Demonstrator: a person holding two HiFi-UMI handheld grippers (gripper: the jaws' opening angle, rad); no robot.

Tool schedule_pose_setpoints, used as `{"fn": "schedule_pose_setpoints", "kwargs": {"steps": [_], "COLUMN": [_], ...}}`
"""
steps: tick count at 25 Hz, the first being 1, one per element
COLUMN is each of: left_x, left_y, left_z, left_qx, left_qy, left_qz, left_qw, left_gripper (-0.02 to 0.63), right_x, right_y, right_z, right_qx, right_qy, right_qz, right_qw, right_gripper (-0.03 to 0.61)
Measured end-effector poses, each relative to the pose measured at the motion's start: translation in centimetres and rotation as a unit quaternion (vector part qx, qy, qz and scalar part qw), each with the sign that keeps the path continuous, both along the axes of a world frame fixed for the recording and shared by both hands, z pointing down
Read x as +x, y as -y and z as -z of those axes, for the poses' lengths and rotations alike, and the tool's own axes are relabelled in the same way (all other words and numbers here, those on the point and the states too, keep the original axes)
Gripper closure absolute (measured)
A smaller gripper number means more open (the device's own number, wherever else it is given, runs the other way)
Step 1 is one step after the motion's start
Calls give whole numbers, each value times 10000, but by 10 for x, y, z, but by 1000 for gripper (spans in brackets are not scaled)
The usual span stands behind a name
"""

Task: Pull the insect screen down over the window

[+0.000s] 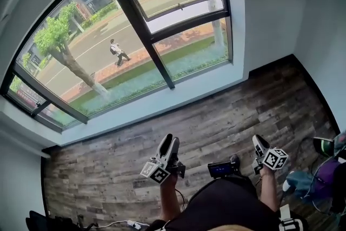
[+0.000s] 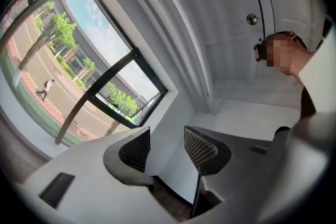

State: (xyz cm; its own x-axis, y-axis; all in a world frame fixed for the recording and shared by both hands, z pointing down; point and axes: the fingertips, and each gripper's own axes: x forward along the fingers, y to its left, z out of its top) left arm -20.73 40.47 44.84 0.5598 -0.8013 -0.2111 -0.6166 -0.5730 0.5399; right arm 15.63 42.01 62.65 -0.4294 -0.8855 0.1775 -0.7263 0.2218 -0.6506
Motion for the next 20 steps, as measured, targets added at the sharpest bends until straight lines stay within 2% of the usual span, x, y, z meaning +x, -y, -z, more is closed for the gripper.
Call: {"fn": "schedule_pose_setpoints", "kwargs": {"steps": [4, 8, 11, 16, 20], "left_x": [57, 100, 114, 140, 150], "left_y": [59, 100, 138, 216, 273], "left_z": [29, 32, 25, 22, 20], "left_qx": [119, 25, 79, 212, 353], "left_qy": [299, 456, 782, 1135, 1251], "left_qz": [-63, -92, -11, -47, -116], "left_qw": [9995, 9989, 9969, 9933, 9914], "left_gripper": [414, 416, 416, 416, 416], "right_x": [47, 88, 100, 111, 106], "right_y": [71, 128, 163, 216, 265], "right_z": [33, 50, 51, 16, 11], "right_qx": [223, 326, 483, 262, 285], "right_qy": [-142, -520, -359, 100, -30], "right_qz": [222, 424, 400, 157, 290], "right_qw": [9994, 9972, 9974, 9995, 9992], "right_gripper": [528, 528, 528, 528, 528]}}
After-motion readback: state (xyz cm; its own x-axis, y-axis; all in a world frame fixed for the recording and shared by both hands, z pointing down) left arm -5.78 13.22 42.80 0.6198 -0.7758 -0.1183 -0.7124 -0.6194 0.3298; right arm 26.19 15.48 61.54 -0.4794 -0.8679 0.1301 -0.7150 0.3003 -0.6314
